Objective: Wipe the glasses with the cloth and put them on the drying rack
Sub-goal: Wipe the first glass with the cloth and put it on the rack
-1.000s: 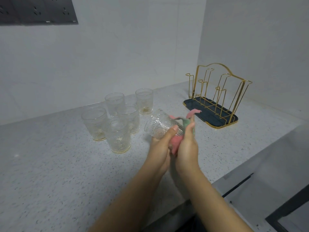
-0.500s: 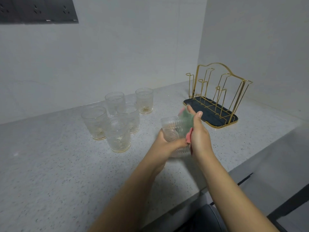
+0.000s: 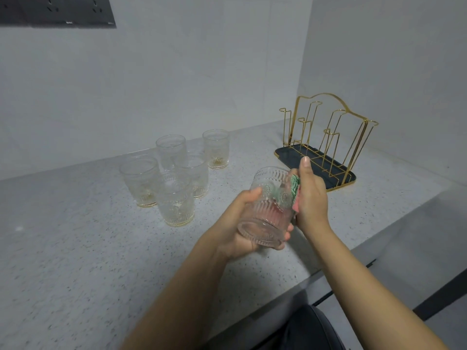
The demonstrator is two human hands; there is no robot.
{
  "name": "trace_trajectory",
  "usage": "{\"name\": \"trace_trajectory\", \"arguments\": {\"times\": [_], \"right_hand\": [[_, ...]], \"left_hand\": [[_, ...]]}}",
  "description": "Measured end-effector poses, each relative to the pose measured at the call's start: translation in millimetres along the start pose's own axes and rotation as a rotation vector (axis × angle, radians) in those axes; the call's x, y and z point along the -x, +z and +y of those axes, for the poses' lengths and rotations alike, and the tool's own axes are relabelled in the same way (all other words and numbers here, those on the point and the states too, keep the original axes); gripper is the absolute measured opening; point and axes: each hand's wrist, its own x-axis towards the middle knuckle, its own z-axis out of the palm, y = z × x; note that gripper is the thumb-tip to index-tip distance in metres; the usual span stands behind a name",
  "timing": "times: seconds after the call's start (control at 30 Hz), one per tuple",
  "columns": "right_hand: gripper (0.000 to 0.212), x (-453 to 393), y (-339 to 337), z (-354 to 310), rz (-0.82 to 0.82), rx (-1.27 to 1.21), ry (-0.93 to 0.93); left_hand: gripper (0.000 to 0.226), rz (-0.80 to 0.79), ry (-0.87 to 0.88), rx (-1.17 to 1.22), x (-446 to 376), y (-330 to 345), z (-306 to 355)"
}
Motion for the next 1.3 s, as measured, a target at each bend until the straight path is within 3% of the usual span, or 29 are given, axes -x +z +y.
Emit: {"name": "trace_trajectory", "arguments": {"times": [0.1, 0.23, 0.3, 0.4, 0.53, 0.63, 0.77, 0.83, 0.93, 1.0, 1.17, 1.23, 1.3], "right_hand": [[0.058, -7.6, 1.3, 1.7, 0.068, 0.059, -0.059], [0.061, -21.8, 4.7, 8.8, 0.224, 0.446, -0.154], [0.063, -23.2, 7.7, 10.1, 0.252, 0.502, -0.149], [0.061, -21.5, 11.3, 12.0, 0.243, 0.453, -0.216], [0.062, -19.9, 10.1, 12.0, 0.214, 0.268, -0.288], [0.060, -23.6, 7.9, 12.3, 0.257, 0.268, -0.235], [0.059, -29.4, 8.4, 14.0, 0.291, 0.392, -0.174], [0.058, -27.3, 8.6, 16.2, 0.260, 0.371, -0.186], [0.056, -23.5, 8.0, 18.1, 0.227, 0.290, -0.238], [0.057, -26.2, 7.8, 18.3, 0.238, 0.286, -0.242], [0.060, -32.6, 10.9, 17.8, 0.263, 0.387, -0.178], [0.059, -30.8, 11.2, 21.1, 0.228, 0.366, -0.196], [0.058, -27.5, 10.3, 24.3, 0.199, 0.307, -0.221]], "left_hand": [[0.065, 0.022, 0.009, 0.134, -0.7, 3.6, 2.0], [0.065, 0.471, 0.187, -0.189, -13.6, 1.8, -8.1], [0.062, 0.591, 0.299, -0.359, -18.4, 0.3, -17.8], [0.067, 0.531, 0.322, -0.239, -19.1, -3.0, -17.5], [0.064, 0.266, 0.071, 0.252, -10.9, -0.6, -4.3], [0.067, 0.328, 0.130, 0.121, -15.6, -0.2, -8.4], [0.058, 0.535, 0.353, -0.336, -19.6, -2.5, -19.4], [0.055, 0.506, 0.311, -0.235, -18.6, -6.5, -19.1], [0.057, 0.324, 0.067, 0.255, -12.4, -3.5, -8.5], [0.065, 0.293, 0.009, 0.237, -12.8, -3.4, -9.0], [0.066, 0.541, 0.311, -0.306, -20.4, -8.6, -19.9], [0.065, 0.527, 0.280, -0.195, -19.9, -9.7, -19.7], [0.061, 0.413, 0.135, 0.162, -15.2, -7.4, -11.8]]}}
